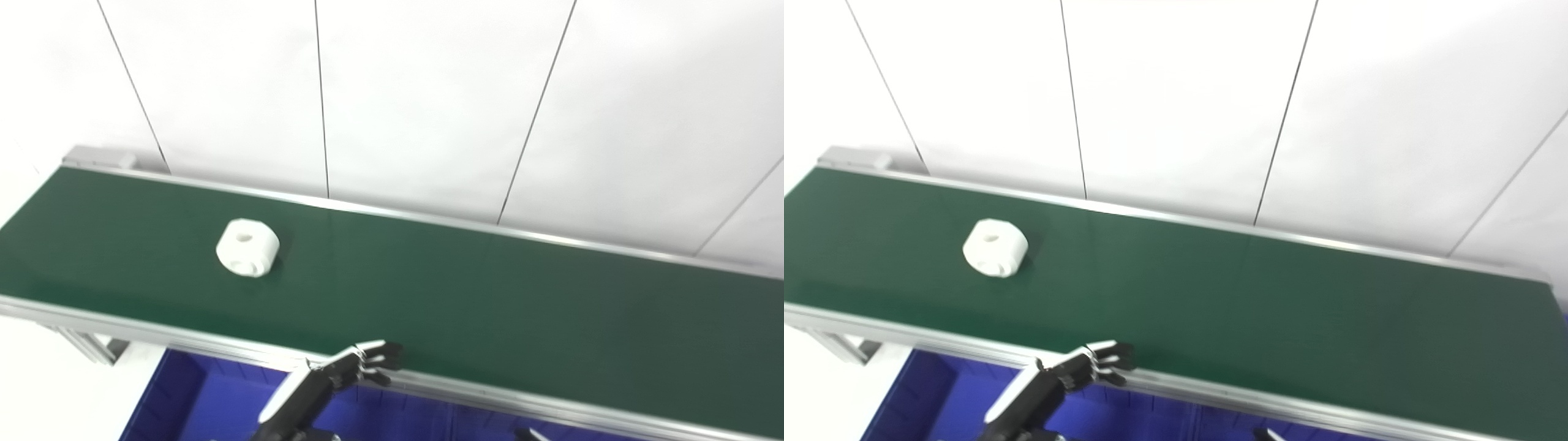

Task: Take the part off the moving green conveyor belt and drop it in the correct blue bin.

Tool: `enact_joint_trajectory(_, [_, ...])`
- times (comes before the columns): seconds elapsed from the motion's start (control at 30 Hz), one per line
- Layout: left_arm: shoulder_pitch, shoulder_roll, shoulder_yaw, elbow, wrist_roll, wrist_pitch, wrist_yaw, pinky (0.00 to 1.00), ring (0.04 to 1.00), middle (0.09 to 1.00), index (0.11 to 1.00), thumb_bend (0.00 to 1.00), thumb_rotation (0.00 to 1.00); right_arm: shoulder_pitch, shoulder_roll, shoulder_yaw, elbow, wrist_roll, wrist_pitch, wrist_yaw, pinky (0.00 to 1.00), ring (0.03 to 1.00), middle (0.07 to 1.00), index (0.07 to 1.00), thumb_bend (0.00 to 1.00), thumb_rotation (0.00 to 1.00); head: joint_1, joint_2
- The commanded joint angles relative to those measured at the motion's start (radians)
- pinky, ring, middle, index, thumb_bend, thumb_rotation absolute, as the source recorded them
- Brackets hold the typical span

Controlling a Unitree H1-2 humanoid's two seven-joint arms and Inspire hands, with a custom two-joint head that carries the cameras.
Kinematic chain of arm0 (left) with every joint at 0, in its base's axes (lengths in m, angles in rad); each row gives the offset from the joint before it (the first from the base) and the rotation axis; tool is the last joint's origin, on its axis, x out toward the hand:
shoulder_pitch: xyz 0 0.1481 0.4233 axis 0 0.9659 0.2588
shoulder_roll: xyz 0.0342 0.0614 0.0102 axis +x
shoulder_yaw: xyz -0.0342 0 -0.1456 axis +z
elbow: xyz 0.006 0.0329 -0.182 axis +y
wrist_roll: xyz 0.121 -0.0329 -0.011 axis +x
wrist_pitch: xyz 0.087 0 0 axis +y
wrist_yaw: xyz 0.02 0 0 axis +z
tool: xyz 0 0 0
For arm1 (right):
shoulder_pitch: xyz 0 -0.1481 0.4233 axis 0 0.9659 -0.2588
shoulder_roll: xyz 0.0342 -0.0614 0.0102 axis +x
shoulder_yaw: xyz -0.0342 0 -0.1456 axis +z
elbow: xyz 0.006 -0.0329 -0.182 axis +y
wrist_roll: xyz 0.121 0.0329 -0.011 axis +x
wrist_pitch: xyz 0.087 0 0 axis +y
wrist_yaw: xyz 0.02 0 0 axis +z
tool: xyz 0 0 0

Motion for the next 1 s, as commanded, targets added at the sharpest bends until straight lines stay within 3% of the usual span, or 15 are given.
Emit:
enact_joint_trajectory(0.0, [-0.062, 0.024, 0.028, -0.053, 0.002, 0.014, 0.009, 0.67, 0.791, 0.864, 0.839, 0.71, 0.26, -0.011, 0.004, -0.004, -0.005, 0.009, -0.065, -0.014, 0.81, 0.849, 0.857, 0.871, 0.83, 0.00, -0.006, 0.006])
enact_joint_trajectory(0.07, [-0.091, 0.034, 0.048, -0.073, 0.014, 0.045, 0.010, 0.66, 0.788, 0.866, 0.841, 0.71, 0.27, -0.014, 0.005, -0.004, -0.003, 0.010, -0.067, -0.017, 0.81, 0.849, 0.856, 0.869, 0.83, 0.00, -0.013, 0.017])
enact_joint_trajectory(0.2, [-0.160, 0.069, 0.091, -0.136, 0.052, 0.169, 0.005, 0.70, 0.816, 0.885, 0.865, 0.69, 0.32, -0.017, 0.012, -0.010, 0.000, 0.028, -0.091, -0.026, 0.79, 0.840, 0.855, 0.869, 0.84, 0.00, -0.030, 0.041])
enact_joint_trajectory(0.5, [-0.292, 0.149, 0.154, -0.128, 0.124, 0.308, -0.006, 0.76, 0.871, 0.941, 0.918, 0.58, 0.20, -0.027, 0.014, -0.015, -0.006, 0.053, -0.089, -0.014, 0.80, 0.850, 0.860, 0.876, 0.83, 0.00, -0.058, 0.076])
enact_joint_trajectory(0.73, [-0.421, 0.219, 0.178, 0.091, 0.123, 0.285, -0.006, 0.78, 0.878, 0.946, 0.911, 0.61, 0.05, -0.042, 0.011, -0.006, 0.005, 0.059, -0.107, -0.012, 0.76, 0.826, 0.835, 0.873, 0.82, 0.03, -0.073, 0.088])
enact_joint_trajectory(0.97, [-0.506, 0.265, 0.148, 0.273, 0.218, 0.233, 0.006, 0.79, 0.901, 0.936, 0.899, 0.70, 0.01, -0.044, 0.016, -0.005, 0.009, 0.064, -0.106, -0.011, 0.76, 0.830, 0.837, 0.874, 0.81, 0.04, -0.073, 0.087])
